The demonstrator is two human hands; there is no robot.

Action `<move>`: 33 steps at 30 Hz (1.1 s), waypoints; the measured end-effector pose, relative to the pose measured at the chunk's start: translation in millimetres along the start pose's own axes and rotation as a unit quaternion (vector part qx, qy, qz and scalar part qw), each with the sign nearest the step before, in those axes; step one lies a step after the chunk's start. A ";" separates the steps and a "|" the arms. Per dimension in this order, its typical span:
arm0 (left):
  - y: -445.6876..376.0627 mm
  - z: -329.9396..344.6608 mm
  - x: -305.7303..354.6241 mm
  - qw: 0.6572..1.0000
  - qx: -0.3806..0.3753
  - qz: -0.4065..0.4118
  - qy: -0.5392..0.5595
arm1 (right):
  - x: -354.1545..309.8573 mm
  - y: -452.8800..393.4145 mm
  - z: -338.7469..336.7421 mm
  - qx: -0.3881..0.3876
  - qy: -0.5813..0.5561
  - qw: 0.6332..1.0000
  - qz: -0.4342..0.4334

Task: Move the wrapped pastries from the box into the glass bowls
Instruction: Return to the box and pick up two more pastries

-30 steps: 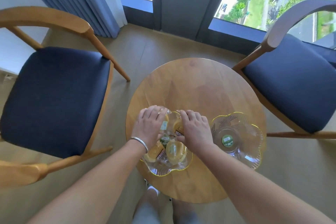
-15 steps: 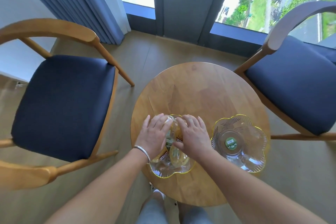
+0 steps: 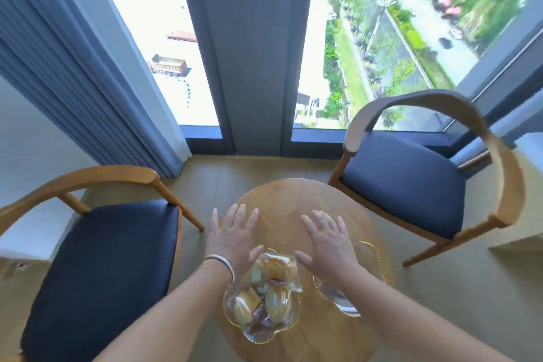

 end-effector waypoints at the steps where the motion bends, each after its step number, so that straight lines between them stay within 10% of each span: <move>1: -1.9 -15.6 2.1 1.000 0.008 0.006 0.000 | 3.5 3.6 -14.5 0.017 -0.003 1.000 0.016; 12: -13.2 -125.8 135.0 0.968 0.124 0.218 0.017 | 85.1 118.6 -101.4 0.132 -0.001 0.964 0.231; 33: 121.1 -108.7 552.0 0.835 0.121 0.536 -0.030 | 286.8 468.1 -30.7 0.111 -0.038 0.814 0.569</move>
Point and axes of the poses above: each hand's wrist, its own y-axis away from the middle knuckle, its own z-axis out of the palm, x = y × z, the point moved 4 cm from there along -y, towards the middle knuckle, and after that the axes turned 5 degrees about -z, right-handed, at the moved point
